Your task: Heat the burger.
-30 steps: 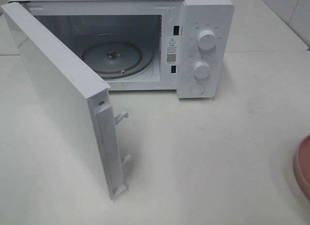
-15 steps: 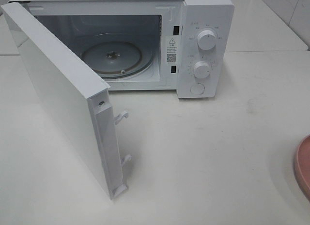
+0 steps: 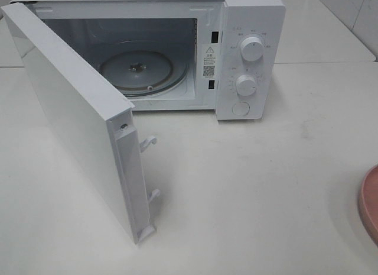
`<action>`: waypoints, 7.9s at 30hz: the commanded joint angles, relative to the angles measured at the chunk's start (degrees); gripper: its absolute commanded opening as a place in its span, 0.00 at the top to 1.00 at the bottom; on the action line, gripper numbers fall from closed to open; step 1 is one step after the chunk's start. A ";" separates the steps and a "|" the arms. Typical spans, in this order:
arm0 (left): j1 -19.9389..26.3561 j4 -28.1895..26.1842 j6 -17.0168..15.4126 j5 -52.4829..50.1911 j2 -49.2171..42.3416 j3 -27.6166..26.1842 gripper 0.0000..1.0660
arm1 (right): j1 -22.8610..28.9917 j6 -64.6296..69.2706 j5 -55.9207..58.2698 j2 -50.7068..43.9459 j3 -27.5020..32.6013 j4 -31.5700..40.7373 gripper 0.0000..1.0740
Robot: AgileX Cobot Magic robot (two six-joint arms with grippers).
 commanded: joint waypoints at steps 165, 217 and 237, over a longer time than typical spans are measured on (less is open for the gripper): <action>-23.66 15.81 -12.95 -107.83 99.58 -8.37 1.00 | -16.73 -4.98 -0.74 -11.75 0.46 3.21 0.32; -41.48 0.97 -4.18 -82.56 109.89 -31.74 0.83 | -16.73 -4.98 -0.74 -11.75 0.46 3.21 0.32; -44.18 0.11 -6.02 -36.44 97.63 -27.39 0.04 | -16.73 -4.98 -0.74 -11.75 0.46 3.21 0.32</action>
